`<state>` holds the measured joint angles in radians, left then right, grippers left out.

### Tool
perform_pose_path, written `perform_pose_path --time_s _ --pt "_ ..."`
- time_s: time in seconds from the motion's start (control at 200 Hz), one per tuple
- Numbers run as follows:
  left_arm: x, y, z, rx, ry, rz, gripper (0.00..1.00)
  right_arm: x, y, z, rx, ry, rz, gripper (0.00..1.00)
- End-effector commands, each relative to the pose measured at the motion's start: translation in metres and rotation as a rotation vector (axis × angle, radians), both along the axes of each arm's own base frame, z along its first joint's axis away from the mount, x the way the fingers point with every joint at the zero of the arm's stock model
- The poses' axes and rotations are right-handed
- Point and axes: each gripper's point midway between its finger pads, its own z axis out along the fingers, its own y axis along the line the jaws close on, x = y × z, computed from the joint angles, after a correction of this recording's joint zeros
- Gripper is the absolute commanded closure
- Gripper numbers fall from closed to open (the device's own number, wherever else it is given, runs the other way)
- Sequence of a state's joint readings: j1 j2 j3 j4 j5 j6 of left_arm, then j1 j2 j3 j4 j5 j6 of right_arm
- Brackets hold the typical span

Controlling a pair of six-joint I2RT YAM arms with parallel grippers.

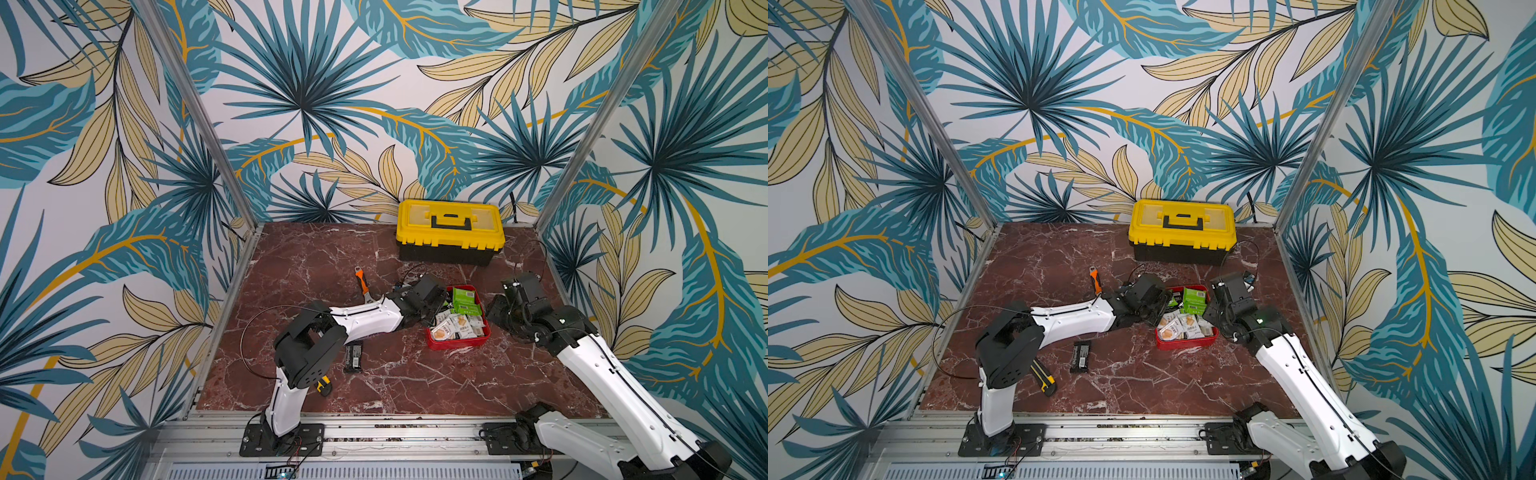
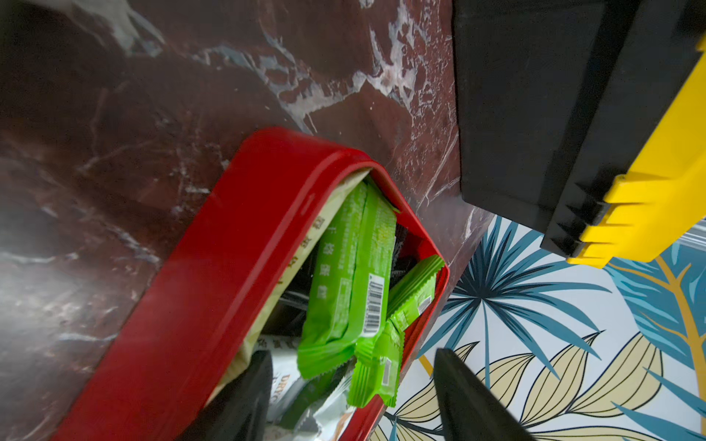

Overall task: Take the cookies out of the storage box
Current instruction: Pick up the cookie from the storage box.

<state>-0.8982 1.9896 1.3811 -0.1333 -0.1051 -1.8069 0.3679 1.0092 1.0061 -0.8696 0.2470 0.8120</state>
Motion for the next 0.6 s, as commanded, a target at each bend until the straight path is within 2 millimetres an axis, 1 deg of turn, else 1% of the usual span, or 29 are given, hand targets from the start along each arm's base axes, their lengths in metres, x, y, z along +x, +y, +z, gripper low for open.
perform_pose_path --time_s 0.0,0.085,0.346,0.491,0.596 --pt "0.012 -0.008 0.01 -0.039 -0.023 0.052 0.3 -0.006 -0.007 -0.006 -0.02 0.019 -0.026 0.49" --pt "0.018 -0.007 0.007 -0.055 -0.029 0.087 0.33 -0.005 -0.007 -0.005 -0.023 0.017 -0.022 0.49" --pt "0.032 -0.016 0.003 -0.089 -0.034 0.122 0.38 -0.006 -0.007 -0.004 -0.019 0.014 -0.02 0.49" --pt "0.034 -0.018 -0.005 -0.083 -0.01 0.129 0.45 -0.007 -0.01 -0.001 -0.023 0.005 -0.027 0.49" --pt "0.034 -0.015 -0.007 -0.076 -0.006 0.144 0.53 -0.009 -0.011 0.001 -0.024 0.001 -0.031 0.5"
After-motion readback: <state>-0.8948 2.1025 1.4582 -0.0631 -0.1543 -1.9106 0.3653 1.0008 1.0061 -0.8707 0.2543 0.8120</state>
